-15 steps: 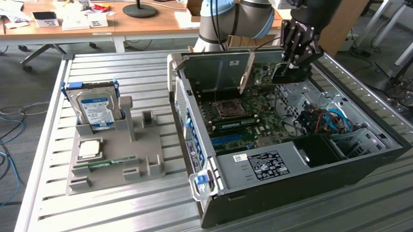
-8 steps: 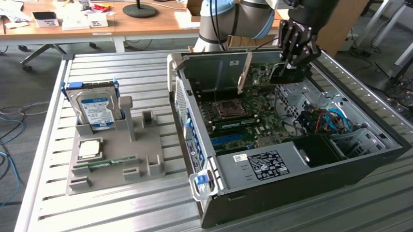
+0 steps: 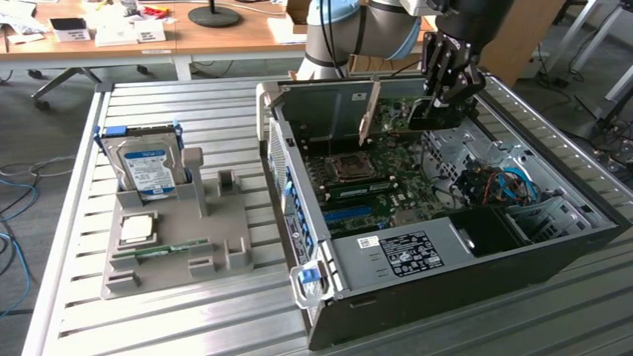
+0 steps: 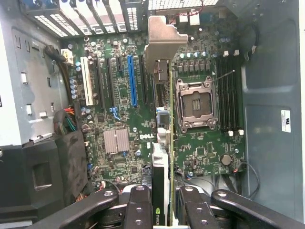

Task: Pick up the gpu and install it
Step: 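Insert the gpu into the slot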

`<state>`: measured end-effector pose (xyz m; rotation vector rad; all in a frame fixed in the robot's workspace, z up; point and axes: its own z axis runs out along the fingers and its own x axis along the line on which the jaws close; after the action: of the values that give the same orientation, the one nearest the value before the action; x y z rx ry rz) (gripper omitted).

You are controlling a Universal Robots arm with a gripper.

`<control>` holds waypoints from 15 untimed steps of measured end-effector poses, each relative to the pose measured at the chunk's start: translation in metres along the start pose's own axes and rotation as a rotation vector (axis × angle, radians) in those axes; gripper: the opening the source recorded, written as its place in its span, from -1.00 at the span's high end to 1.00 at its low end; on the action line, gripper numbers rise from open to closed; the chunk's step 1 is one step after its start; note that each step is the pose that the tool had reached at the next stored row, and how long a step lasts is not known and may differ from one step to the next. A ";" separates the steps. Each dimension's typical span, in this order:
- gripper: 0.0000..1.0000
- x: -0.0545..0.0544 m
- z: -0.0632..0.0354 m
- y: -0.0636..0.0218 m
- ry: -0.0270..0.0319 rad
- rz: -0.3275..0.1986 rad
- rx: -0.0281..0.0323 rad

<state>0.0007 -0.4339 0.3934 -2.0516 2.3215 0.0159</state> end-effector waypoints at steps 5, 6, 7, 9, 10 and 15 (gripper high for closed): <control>0.46 0.000 0.0001 0.0000 0.0000 0.000 -0.0007; 0.46 0.000 0.0001 -0.0002 0.0003 0.000 -0.0022; 0.46 0.000 0.0001 -0.0004 0.0005 0.000 -0.0046; 0.46 0.000 0.0001 -0.0009 0.0012 0.000 -0.0089; 0.46 0.000 0.0001 -0.0011 0.0016 0.000 -0.0109; 0.46 0.000 0.0001 -0.0027 0.0029 0.001 -0.0206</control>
<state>0.0034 -0.4339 0.3934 -2.0614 2.3337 0.0371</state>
